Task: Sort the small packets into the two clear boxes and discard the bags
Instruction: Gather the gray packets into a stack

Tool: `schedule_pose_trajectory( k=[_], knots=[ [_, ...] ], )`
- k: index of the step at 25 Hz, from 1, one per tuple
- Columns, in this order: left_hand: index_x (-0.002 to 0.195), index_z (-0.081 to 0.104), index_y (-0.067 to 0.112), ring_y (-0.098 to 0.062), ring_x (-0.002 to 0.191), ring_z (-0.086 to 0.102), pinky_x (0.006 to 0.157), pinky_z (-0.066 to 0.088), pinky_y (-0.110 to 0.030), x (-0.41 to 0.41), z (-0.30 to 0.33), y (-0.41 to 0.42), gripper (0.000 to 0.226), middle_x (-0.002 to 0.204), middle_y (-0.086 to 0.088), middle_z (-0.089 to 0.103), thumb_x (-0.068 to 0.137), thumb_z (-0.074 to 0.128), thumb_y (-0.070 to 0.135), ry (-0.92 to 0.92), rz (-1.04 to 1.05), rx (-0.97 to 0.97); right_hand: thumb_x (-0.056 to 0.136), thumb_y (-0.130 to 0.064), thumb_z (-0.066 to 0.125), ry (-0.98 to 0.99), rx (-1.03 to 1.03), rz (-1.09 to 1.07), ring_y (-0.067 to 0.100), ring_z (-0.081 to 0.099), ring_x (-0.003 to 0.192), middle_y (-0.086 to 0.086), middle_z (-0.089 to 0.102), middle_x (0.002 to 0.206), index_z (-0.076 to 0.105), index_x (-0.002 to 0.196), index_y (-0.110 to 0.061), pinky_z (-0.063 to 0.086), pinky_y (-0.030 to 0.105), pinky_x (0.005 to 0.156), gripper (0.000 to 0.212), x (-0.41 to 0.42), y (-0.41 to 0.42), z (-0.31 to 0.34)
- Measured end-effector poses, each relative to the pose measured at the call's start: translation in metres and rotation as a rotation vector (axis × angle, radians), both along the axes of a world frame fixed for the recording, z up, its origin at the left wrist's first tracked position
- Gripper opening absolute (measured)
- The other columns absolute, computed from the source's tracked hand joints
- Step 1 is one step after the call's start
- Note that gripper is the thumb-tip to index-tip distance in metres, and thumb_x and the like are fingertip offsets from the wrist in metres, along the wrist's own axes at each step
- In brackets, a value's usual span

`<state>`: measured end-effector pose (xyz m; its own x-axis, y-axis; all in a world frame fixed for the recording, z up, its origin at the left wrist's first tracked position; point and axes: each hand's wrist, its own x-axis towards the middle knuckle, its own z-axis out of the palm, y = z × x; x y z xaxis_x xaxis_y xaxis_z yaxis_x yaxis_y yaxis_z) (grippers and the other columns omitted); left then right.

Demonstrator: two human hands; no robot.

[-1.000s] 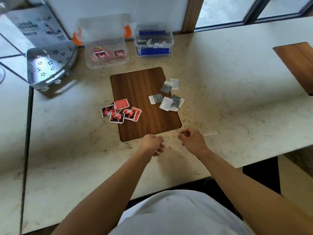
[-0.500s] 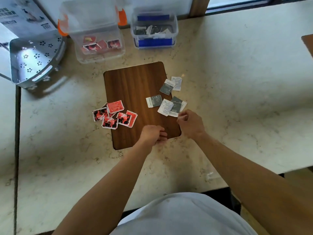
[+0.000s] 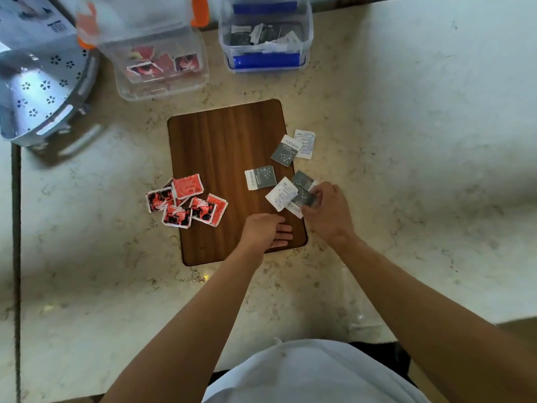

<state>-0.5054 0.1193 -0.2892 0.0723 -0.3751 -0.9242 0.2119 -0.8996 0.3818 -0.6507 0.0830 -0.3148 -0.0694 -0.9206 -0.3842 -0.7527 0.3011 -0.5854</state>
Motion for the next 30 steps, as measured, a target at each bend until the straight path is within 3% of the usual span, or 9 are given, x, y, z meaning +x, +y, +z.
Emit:
schedule_pose_trajectory(
  k=[5,9,11,17,20,22,25,28,30],
  knots=[
    [0.126,0.058,0.001,-0.036,0.099,0.074,0.081,0.061,-0.040,0.006,0.003,0.002,0.029,0.115,-0.023,0.073,0.102,0.054,0.017,0.050,-0.004,-0.031,0.084,-0.017,0.070,-0.365,0.151,-0.471,0.016,0.059,0.053,0.005,0.069,0.069,0.062,0.083,-0.015,0.047,0.029,0.051,0.007,-0.008,0.025,0.011],
    [0.122,0.065,0.006,-0.035,0.104,0.074,0.093,0.059,-0.046,0.010,0.008,0.015,0.031,0.113,-0.020,0.075,0.098,0.063,0.024,0.195,0.026,-0.074,0.091,-0.011,0.069,-0.885,0.415,-0.782,0.014,0.063,0.052,0.007,0.073,0.077,0.067,0.099,-0.006,0.044,0.025,0.043,0.009,0.003,0.047,0.023],
    [0.116,0.069,0.005,-0.036,0.110,0.071,0.097,0.057,-0.047,0.009,0.005,0.019,0.023,0.118,-0.022,0.074,0.101,0.058,0.019,0.237,0.167,-0.158,0.092,-0.014,0.068,-0.962,0.565,-0.716,0.012,0.059,0.052,0.008,0.072,0.081,0.069,0.103,-0.006,0.044,0.023,0.044,0.013,0.015,0.058,0.025],
    [0.116,0.068,0.005,-0.030,0.099,0.077,0.090,0.060,-0.050,0.019,0.003,0.008,0.020,0.109,-0.012,0.079,0.100,0.056,0.010,0.161,0.381,-0.258,0.093,-0.043,0.064,-0.494,0.519,-0.030,0.010,0.047,0.053,0.001,0.063,0.068,0.073,0.082,-0.010,0.037,0.025,0.051,0.036,0.029,0.051,0.033],
    [0.117,0.065,0.007,-0.034,0.101,0.076,0.085,0.062,-0.053,0.028,0.002,0.005,0.022,0.106,-0.015,0.079,0.102,0.056,0.021,0.197,0.459,-0.122,0.094,-0.041,0.063,-0.260,0.252,-0.107,0.010,0.054,0.061,-0.004,0.064,0.071,0.070,0.079,-0.020,0.038,0.020,0.054,0.026,0.021,0.019,0.029],
    [0.118,0.064,0.008,-0.035,0.100,0.076,0.082,0.063,-0.051,0.034,0.001,0.005,0.028,0.105,-0.017,0.079,0.102,0.055,0.030,0.233,0.481,-0.068,0.092,-0.033,0.067,-0.076,0.052,-0.160,0.010,0.058,0.074,-0.004,0.064,0.089,0.068,0.103,-0.022,0.041,0.018,0.062,0.016,0.018,-0.003,0.023],
    [0.120,0.063,0.009,-0.034,0.099,0.075,0.085,0.062,-0.051,0.039,-0.002,0.007,0.037,0.109,-0.018,0.078,0.101,0.053,0.040,0.257,0.476,-0.052,0.090,-0.030,0.070,0.054,-0.007,-0.040,0.015,0.055,0.096,0.006,0.050,0.123,0.055,0.131,-0.022,0.052,0.031,0.084,0.044,0.015,-0.024,0.005],
    [0.122,0.063,0.009,-0.037,0.103,0.074,0.089,0.059,-0.056,0.042,-0.003,0.006,0.045,0.110,-0.020,0.077,0.101,0.051,0.046,0.281,0.477,-0.048,0.086,-0.026,0.075,0.084,0.006,-0.012,0.022,0.057,0.104,0.008,0.044,0.128,0.057,0.121,-0.017,0.053,0.035,0.091,0.040,0.014,-0.025,-0.003],
    [0.123,0.062,0.009,-0.038,0.103,0.074,0.089,0.058,-0.060,0.044,-0.003,0.004,0.049,0.111,-0.021,0.076,0.099,0.050,0.050,0.299,0.477,-0.047,0.085,-0.020,0.076,0.044,-0.029,-0.096,0.018,0.058,0.096,0.006,0.053,0.120,0.059,0.109,-0.015,0.049,0.026,0.079,0.029,0.011,-0.022,-0.002]
  ],
)
